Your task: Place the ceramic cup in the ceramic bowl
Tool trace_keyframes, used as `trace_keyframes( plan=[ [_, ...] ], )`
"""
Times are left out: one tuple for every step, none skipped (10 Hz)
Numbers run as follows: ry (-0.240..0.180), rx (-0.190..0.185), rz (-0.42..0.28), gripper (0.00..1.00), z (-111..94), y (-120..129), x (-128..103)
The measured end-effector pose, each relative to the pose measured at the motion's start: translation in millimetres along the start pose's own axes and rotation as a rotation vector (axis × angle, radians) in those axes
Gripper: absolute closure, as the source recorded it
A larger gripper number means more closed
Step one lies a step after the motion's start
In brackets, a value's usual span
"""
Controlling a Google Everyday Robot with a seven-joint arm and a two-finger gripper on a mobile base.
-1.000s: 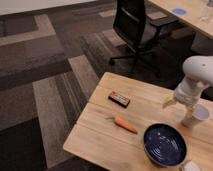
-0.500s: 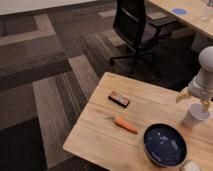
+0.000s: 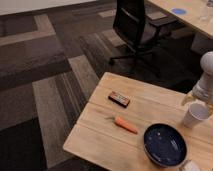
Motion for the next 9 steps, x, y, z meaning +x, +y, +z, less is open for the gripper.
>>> trace_keyframes(
  plan=[
    [0.003, -0.001, 0.002, 0.35, 2, -1, -3],
    [0.006, 0.001, -0.006, 0.35, 9, -1, -10],
    [0.009, 0.002, -0.01, 0.35, 12, -1, -12],
    [0.011, 0.006, -0.013, 0.35, 16, -1, -14],
    [0.016, 0.012, -0.014, 0.35, 20, -3, -16],
    [0.025, 0.015, -0.018, 0.35, 26, -2, -16],
    [0.031, 0.011, -0.025, 0.35, 29, 0, -16],
    [0.035, 0.004, -0.036, 0.35, 32, 4, -15],
    [0.04, -0.006, -0.056, 0.45, 37, 11, -14]
  ],
)
